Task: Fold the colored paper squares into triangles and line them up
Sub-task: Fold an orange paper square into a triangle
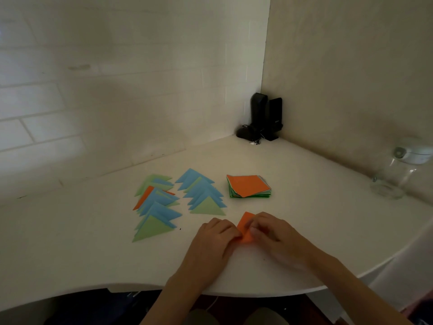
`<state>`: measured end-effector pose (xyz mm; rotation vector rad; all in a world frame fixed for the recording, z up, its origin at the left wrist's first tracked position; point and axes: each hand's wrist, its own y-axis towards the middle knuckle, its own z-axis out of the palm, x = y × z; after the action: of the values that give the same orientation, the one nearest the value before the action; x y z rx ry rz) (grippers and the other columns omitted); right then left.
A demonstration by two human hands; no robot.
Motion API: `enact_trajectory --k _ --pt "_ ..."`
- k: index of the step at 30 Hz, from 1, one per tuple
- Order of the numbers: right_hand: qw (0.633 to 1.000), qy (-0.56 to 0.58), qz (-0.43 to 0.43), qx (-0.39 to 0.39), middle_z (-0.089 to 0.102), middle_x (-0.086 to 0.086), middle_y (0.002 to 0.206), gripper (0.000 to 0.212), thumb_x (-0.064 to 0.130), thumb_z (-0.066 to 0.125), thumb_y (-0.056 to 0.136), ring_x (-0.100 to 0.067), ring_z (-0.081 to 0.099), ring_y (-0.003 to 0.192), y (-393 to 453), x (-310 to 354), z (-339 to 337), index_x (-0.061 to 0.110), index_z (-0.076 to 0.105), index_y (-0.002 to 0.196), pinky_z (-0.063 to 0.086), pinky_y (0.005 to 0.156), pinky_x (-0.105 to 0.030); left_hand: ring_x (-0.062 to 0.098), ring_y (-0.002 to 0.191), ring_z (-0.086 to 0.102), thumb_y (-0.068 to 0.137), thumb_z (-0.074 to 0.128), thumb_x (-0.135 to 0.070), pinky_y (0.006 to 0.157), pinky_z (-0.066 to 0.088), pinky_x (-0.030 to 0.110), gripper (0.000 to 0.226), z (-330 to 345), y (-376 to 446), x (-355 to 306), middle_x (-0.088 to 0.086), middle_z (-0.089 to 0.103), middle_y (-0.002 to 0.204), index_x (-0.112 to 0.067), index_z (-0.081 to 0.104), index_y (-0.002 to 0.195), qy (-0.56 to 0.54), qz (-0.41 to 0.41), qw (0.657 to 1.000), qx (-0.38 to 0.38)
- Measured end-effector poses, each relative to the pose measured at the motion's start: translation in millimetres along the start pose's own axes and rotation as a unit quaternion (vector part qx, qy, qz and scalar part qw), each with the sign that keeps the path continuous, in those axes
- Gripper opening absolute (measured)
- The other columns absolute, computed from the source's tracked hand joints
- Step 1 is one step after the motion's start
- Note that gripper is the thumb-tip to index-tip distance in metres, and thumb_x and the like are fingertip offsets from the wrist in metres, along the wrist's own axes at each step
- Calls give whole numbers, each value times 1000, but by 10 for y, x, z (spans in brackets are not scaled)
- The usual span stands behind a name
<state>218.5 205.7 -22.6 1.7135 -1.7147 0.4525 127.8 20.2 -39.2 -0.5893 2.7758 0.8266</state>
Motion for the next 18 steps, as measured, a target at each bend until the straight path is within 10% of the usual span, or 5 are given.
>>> enact_trajectory --k 10,18 --pt "989 -121 -62 -55 59 23 108 22 46 51 87 7 56 100 -147 -107 2 35 67 99 46 85 -31 15 67 52 82 50 -22 61 41 28 15 15 17 -179 -6 57 71 -25 63 76 159 9 986 -41" --pt "988 -89 -33 -124 58 22 100 20 49 59 79 4 57 91 -117 -114 117 32 67 83 50 80 -37 12 75 49 80 63 -42 68 45 30 19 50 27 -118 -9 58 77 -24 65 76 -30 -158 985 -57"
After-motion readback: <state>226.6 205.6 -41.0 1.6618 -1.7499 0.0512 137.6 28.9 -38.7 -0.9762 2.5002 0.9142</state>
